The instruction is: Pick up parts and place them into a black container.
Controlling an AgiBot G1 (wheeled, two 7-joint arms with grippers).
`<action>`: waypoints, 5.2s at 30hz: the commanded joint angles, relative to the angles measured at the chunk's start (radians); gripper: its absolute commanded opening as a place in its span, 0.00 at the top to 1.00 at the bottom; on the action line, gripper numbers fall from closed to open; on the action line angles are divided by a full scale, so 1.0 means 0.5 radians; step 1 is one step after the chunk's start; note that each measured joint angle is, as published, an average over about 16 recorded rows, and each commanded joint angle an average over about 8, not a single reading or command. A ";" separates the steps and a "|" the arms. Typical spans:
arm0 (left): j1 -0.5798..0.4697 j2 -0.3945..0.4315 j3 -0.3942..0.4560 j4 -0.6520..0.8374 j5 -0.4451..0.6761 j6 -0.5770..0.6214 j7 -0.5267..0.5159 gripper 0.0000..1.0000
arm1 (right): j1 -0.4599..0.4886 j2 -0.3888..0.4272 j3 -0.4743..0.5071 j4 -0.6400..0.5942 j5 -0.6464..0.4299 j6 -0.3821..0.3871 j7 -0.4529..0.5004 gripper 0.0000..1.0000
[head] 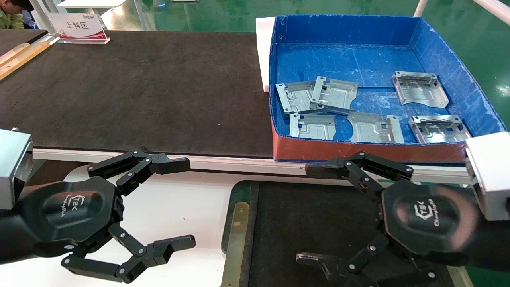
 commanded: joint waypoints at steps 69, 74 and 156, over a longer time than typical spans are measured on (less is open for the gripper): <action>0.000 0.000 0.000 0.000 0.000 0.000 0.000 1.00 | 0.000 0.000 0.000 0.000 0.000 0.000 0.000 0.00; 0.000 0.000 0.000 0.000 0.000 0.000 0.000 1.00 | 0.000 0.000 0.000 0.000 0.000 0.000 0.000 0.00; 0.000 0.000 0.000 0.000 0.000 0.000 0.000 0.00 | 1.545 -0.907 -0.367 -2.626 -0.841 1.506 -0.728 0.00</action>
